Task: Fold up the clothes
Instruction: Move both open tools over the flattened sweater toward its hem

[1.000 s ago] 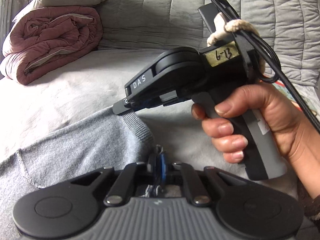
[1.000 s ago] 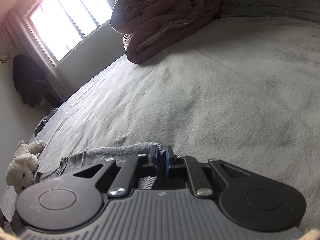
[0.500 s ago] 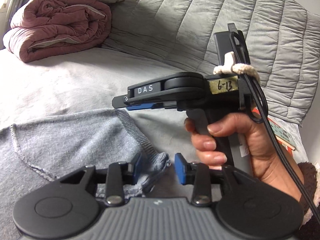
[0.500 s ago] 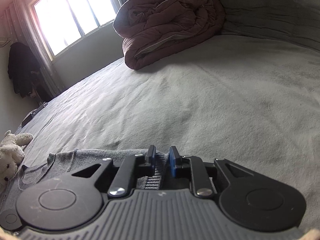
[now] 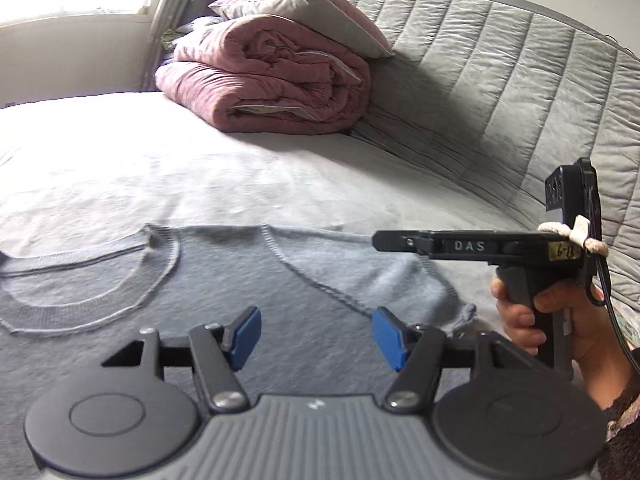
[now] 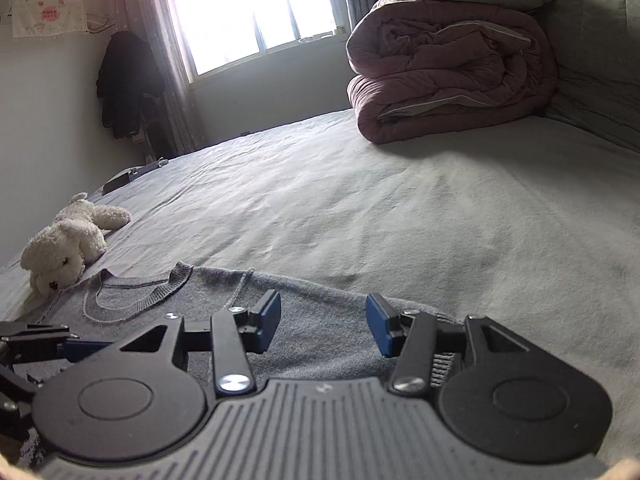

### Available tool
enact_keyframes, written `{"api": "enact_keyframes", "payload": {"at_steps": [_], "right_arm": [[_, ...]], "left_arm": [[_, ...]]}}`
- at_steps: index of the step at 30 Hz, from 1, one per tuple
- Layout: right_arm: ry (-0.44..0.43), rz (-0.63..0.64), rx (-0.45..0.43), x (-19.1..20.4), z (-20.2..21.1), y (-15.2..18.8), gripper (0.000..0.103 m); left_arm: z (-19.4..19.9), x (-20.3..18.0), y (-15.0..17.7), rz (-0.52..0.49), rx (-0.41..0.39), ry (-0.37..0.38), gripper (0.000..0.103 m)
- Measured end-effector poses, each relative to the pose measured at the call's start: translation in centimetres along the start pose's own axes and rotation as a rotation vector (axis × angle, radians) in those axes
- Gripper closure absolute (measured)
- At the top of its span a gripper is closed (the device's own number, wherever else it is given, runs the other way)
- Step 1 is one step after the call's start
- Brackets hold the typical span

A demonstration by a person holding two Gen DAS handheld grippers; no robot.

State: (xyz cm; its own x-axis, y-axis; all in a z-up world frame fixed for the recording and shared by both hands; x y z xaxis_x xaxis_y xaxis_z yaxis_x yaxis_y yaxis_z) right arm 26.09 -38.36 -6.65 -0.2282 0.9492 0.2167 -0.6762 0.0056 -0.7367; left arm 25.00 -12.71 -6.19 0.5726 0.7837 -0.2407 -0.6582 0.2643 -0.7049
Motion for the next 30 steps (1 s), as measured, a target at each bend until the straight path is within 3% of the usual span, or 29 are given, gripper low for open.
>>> {"api": "enact_keyframes", "payload": {"at_steps": [3, 9, 12, 17, 26, 30], "right_arm": [[0.043, 0.038, 0.058, 0.3, -1.6, 0.7, 0.049], [0.090, 0.069, 0.062, 1.0, -1.2, 1.8, 0.034], [0.112, 0.041, 0.079, 1.5, -0.5, 2.1, 0.033], [0.064, -0.038, 0.097, 2.5, 2.1, 2.6, 0.033], [0.051, -0.166, 0.118, 4.2, 8.5, 3.9, 0.033], [0.034, -0.229, 0.120, 4.3, 12.3, 5.5, 0.033]], "left_arm": [[2.3, 3.3, 2.1, 0.045, 0.006, -0.100, 0.039], [7.6, 8.5, 7.1, 0.148, 0.024, -0.262, 0.039], [11.2, 10.5, 9.3, 0.243, -0.001, -0.263, 0.039], [15.1, 12.0, 11.9, 0.375, 0.009, -0.274, 0.038], [20.9, 9.1, 17.1, 0.432, 0.092, -0.296, 0.039], [22.8, 8.3, 19.4, 0.509, 0.115, -0.252, 0.044]]}}
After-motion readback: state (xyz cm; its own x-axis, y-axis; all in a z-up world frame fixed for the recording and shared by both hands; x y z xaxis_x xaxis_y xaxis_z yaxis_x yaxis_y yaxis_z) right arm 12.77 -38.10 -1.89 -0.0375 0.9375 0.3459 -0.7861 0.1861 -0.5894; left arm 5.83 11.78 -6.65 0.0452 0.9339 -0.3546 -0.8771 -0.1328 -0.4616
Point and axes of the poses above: each gripper's, at about its wrist camera, not at the fingertips, and z roughly against the way its jaws point, x to its left, y to its underside, the point moved 3 cm from there along -z, roughly the way its jaws point, and after that the axes turned 12 degrees about x, right-handed, at the moved point
